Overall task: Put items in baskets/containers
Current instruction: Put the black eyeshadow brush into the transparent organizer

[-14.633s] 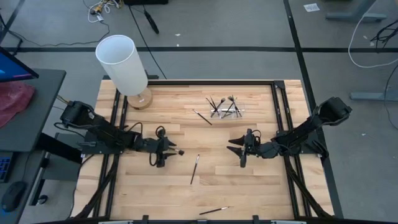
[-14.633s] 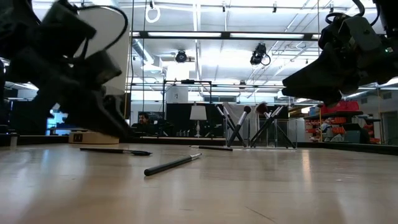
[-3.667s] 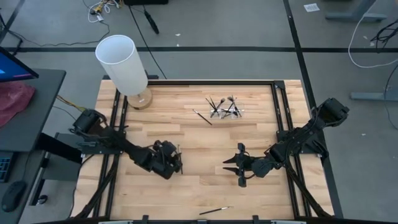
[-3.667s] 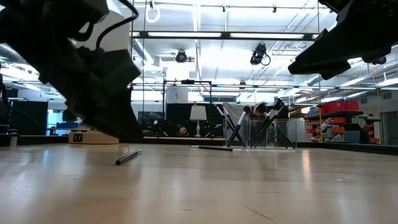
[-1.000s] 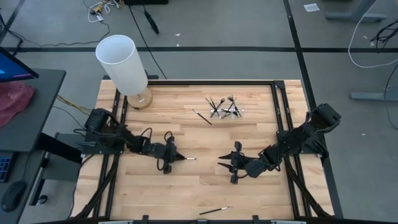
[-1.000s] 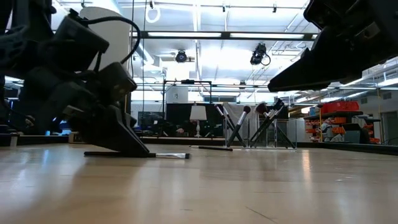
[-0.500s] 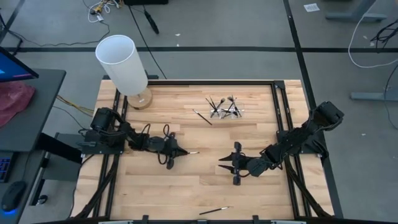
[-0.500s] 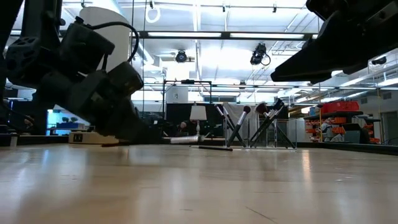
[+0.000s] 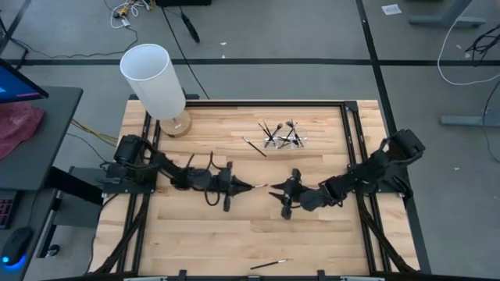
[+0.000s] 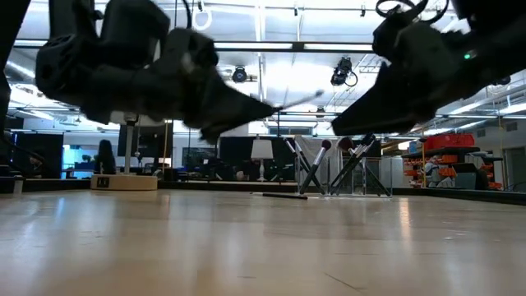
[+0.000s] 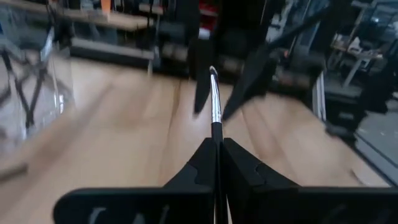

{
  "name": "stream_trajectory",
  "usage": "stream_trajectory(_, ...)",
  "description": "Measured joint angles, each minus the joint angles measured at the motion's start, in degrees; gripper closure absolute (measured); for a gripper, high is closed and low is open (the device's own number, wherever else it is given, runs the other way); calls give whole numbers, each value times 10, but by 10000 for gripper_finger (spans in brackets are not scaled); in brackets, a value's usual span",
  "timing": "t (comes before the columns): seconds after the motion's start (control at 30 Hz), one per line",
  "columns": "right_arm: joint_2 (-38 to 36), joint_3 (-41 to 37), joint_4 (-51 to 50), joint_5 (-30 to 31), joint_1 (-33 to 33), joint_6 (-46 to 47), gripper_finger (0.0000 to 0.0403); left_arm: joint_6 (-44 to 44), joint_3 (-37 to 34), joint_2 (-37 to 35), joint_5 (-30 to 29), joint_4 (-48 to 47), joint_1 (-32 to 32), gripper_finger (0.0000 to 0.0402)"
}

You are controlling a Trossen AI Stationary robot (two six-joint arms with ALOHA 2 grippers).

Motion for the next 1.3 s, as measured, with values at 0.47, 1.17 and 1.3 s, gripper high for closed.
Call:
stream_trajectory(0.47, 70, 0, 371, 78, 1, -184, 251, 58, 75, -1, -1, 1, 0, 389)
stream_trajectory(1.17, -75, 0, 109, 205, 42, -146, 394, 49, 75, -2, -22, -48, 3, 299)
stream_trajectory(1.3, -240, 7, -159, 206, 24, -11, 394, 41, 75, -2, -26, -87, 3, 257)
